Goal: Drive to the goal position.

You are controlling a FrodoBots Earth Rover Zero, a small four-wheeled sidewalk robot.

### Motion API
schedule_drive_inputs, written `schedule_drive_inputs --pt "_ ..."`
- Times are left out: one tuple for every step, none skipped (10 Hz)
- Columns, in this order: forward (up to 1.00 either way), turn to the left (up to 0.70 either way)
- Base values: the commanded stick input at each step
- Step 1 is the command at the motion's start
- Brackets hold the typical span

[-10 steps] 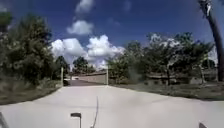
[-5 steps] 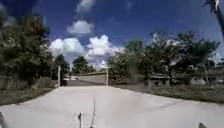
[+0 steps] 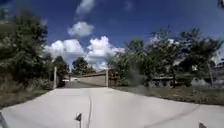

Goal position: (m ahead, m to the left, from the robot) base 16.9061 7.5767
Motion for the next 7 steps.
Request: schedule_drive_inputs --pt "0.70 0.14" --pt "0.70 0.14" --pt "0.70 0.14" --pt "0.70 0.14" --pt "0.70 0.14" --pt "0.70 0.14" --pt "0.70 0.14"
